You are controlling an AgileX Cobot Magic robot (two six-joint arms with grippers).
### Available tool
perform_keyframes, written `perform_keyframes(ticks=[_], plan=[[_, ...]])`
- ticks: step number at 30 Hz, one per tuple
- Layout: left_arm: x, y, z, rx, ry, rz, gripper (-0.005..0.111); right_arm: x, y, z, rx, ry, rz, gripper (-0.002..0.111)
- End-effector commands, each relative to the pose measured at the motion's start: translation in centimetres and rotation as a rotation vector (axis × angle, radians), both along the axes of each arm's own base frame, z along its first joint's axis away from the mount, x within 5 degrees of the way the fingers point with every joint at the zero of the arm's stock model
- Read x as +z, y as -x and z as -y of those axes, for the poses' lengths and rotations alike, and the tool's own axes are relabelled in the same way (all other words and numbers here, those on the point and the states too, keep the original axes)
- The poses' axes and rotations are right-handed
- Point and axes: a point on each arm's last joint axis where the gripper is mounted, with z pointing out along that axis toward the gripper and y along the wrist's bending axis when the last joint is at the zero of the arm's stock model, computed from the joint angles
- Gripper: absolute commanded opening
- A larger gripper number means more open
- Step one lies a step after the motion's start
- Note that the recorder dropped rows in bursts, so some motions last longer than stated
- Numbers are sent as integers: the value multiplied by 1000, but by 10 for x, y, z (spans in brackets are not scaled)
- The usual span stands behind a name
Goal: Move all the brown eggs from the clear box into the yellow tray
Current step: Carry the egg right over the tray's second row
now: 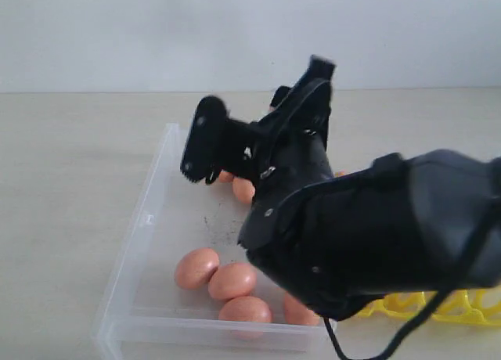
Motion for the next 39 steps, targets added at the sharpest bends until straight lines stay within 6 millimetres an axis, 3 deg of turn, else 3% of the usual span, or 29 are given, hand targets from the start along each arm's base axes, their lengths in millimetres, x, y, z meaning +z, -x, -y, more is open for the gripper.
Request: perform_keyframes(ticks=[1, 7, 11, 16, 24, 29, 34, 39], plan=[[1, 0, 0, -3, -5, 5, 4, 25, 6, 30, -92, -329, 26, 0], [1, 0, 0, -3, -5, 5, 4, 42, 8, 96, -279, -722, 81, 0], [1, 0, 0, -3, -5, 5, 4, 27, 6, 140, -409, -953, 9, 0], [1, 0, 0, -3, -5, 5, 4, 5, -6, 172, -495, -1039, -178, 0], [1, 0, 0, -3, -5, 5, 4, -3, -21, 196, -394, -1138, -509, 0], [1, 0, 0, -3, -5, 5, 4, -12, -26, 212, -452, -1124, -513, 0], [1, 0, 0, -3, -5, 5, 4, -22, -29, 212, -437, -1022, -534, 0], [1, 0, 0, -3, -5, 5, 4, -22, -31, 202, -288, -932, -611, 0]])
